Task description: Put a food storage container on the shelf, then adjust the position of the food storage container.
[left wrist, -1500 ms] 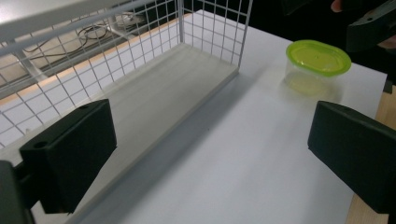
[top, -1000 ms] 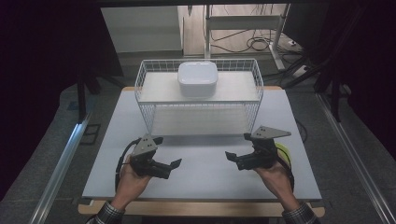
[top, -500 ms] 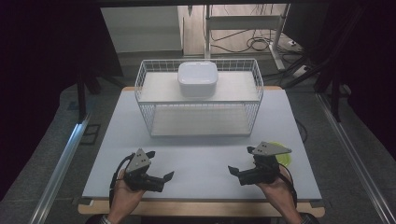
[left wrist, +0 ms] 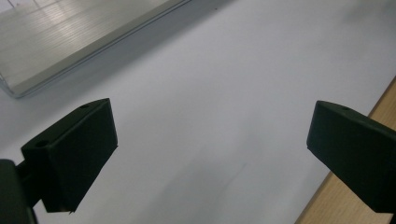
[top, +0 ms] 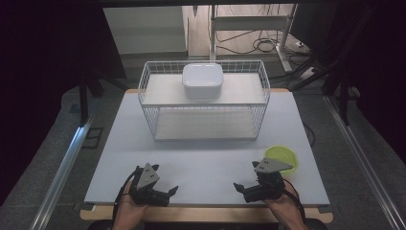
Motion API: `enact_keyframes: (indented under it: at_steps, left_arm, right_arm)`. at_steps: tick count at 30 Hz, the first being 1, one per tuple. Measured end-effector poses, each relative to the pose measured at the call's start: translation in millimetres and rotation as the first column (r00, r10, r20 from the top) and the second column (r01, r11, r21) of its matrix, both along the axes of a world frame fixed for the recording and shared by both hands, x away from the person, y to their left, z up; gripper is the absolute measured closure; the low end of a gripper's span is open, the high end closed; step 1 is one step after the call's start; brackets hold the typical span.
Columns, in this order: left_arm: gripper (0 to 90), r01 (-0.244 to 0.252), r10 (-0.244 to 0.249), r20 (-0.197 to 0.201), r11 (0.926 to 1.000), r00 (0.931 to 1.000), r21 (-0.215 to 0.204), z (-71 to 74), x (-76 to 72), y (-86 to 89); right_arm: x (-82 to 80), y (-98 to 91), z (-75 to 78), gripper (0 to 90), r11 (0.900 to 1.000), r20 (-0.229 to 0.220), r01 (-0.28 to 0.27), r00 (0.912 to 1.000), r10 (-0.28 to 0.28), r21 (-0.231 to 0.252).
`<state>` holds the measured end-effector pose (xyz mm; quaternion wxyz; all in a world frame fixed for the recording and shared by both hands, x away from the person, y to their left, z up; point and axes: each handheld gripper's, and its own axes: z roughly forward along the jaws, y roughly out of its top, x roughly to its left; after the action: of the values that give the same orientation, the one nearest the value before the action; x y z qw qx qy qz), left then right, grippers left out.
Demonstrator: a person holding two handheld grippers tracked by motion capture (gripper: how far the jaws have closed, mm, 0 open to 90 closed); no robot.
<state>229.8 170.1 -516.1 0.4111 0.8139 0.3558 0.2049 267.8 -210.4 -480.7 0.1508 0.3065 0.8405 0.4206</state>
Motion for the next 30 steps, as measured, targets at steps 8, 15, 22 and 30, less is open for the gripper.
enact_keyframes:
  at_steps: [8, 15, 22, 30]
  left_arm:
    - [1.5, -0.011, 0.012, 0.006, 0.9997, 0.9999, -0.021, 0.5, 0.4, 3.4]
    - [1.5, -0.007, 0.007, 0.004, 0.9999, 1.0000, -0.015, -0.5, 0.6, 2.4]
    - [1.6, -0.004, 0.004, -0.004, 0.9999, 1.0000, -0.012, -2.1, 1.8, 2.3]
    - [1.6, -0.001, 0.001, -0.007, 0.9999, 1.0000, -0.014, -3.0, 2.4, 2.5]
  right_arm:
    - [3.4, -0.7, -4.7, 0.8, 0.9996, -0.029, 0.023, 0.9993, -0.023, -0.015]
    - [6.2, -1.1, -0.3, 0.0, 0.9985, -0.041, 0.054, 0.9977, -0.054, -0.012]
    - [12.2, -15.0, 13.0, 16.1, 0.9944, -0.030, 0.106, 0.9940, -0.105, 0.007]
    - [19.6, -49.0, 28.8, 55.7, 0.9833, 0.007, 0.176, 0.9843, -0.176, 0.048]
